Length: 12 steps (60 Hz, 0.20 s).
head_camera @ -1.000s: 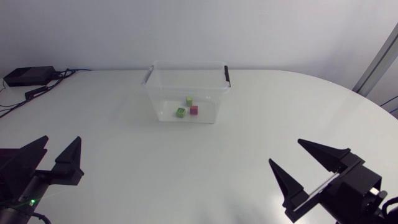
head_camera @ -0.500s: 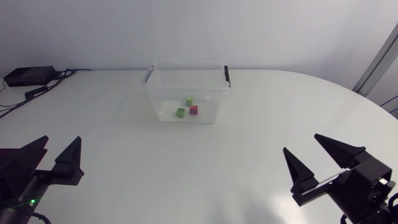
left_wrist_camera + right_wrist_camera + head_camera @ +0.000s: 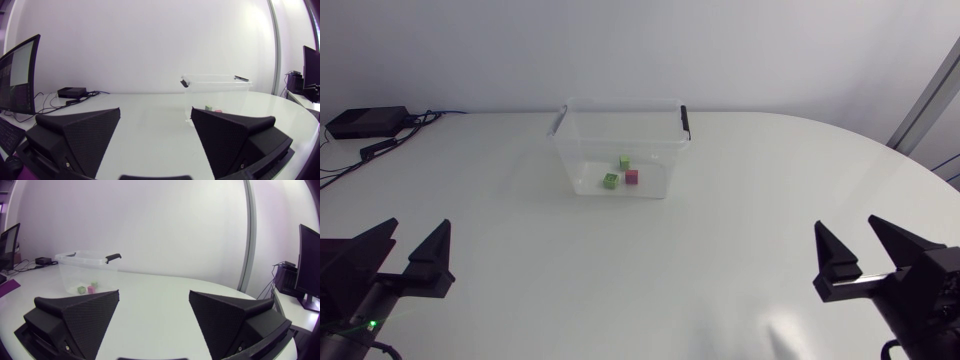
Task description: Place the duplo bricks in the container
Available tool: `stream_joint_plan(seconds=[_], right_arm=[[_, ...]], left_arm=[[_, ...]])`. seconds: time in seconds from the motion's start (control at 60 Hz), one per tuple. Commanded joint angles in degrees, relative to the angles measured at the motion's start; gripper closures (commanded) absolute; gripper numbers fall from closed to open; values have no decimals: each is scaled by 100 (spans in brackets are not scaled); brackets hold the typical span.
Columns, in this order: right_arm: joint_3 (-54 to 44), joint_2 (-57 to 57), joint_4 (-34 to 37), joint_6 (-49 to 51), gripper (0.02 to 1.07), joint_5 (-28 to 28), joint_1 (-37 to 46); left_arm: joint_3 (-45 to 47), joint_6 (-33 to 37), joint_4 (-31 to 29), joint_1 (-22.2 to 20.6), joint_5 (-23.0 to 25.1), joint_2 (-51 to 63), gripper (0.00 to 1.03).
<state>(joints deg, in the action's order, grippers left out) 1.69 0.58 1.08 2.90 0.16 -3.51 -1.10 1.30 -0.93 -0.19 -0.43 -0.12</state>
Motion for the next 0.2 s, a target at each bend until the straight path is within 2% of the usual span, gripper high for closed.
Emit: stream_joint_plan(seconds=[0.0,0.183], right_arm=[[-166,-52,-103,-241,6,-16,239],[-169,-58,-108,-290,6,-16,351]], left_arm=[[110,-123,91,18,40,9,4],[110,-130,93,19,43,12,4]])
